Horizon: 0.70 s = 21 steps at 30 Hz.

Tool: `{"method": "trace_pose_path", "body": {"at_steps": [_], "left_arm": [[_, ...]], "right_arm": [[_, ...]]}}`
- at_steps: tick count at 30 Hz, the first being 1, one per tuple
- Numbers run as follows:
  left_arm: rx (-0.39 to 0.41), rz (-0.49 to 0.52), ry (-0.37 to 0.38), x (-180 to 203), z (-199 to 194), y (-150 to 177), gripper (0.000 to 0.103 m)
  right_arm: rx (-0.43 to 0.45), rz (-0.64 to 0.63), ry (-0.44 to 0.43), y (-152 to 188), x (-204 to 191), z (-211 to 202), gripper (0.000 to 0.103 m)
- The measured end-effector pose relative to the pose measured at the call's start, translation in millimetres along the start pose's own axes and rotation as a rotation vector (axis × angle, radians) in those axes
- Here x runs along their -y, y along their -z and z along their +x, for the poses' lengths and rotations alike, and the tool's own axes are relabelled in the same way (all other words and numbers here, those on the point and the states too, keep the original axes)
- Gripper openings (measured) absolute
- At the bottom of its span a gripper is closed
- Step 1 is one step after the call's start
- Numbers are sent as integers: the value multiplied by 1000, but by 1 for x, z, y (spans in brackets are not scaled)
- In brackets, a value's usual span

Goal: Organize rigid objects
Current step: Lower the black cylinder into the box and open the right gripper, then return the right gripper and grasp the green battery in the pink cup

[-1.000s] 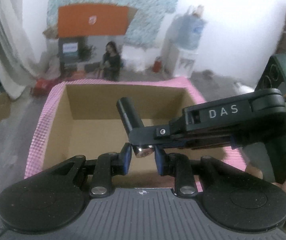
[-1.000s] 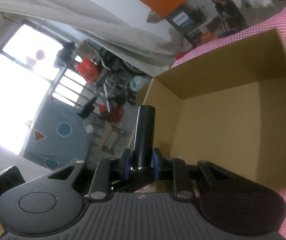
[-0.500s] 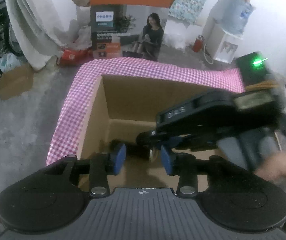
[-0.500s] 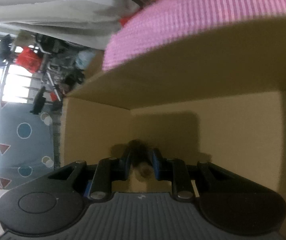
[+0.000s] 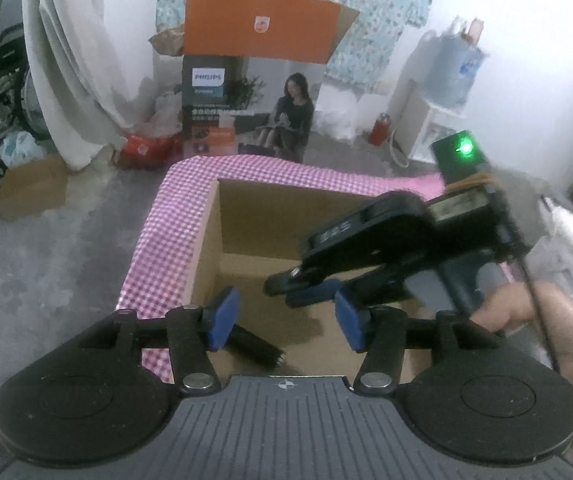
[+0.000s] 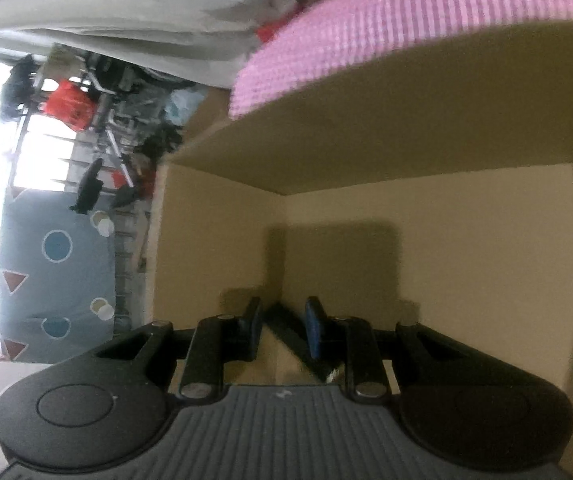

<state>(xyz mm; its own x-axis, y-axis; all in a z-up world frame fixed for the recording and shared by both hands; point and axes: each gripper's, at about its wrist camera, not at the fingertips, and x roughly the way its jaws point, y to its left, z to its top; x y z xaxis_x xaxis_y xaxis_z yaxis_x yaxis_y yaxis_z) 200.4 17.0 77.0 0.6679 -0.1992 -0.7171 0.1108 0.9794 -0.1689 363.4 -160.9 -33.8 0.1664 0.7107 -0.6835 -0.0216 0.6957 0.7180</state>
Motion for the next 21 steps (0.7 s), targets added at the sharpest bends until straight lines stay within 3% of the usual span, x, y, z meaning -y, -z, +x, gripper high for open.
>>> {"method": "trace_pose_path", "body": {"at_steps": [5,11,16,21], "left_arm": [[57,-1,48,7,-34,14,58],[76,23,132,20,-66,48,61],[-13,84,199,35,-63,88,62],[-138,143,260,44,-42,129,61]], "right_arm": [[85,-62,-53,27,-7,-62,25],[190,-135,-116,90,-4,-127,26],[210,-127,-149,154,23,-145,26],[183,-58,-136,206,56,-129,26]]}}
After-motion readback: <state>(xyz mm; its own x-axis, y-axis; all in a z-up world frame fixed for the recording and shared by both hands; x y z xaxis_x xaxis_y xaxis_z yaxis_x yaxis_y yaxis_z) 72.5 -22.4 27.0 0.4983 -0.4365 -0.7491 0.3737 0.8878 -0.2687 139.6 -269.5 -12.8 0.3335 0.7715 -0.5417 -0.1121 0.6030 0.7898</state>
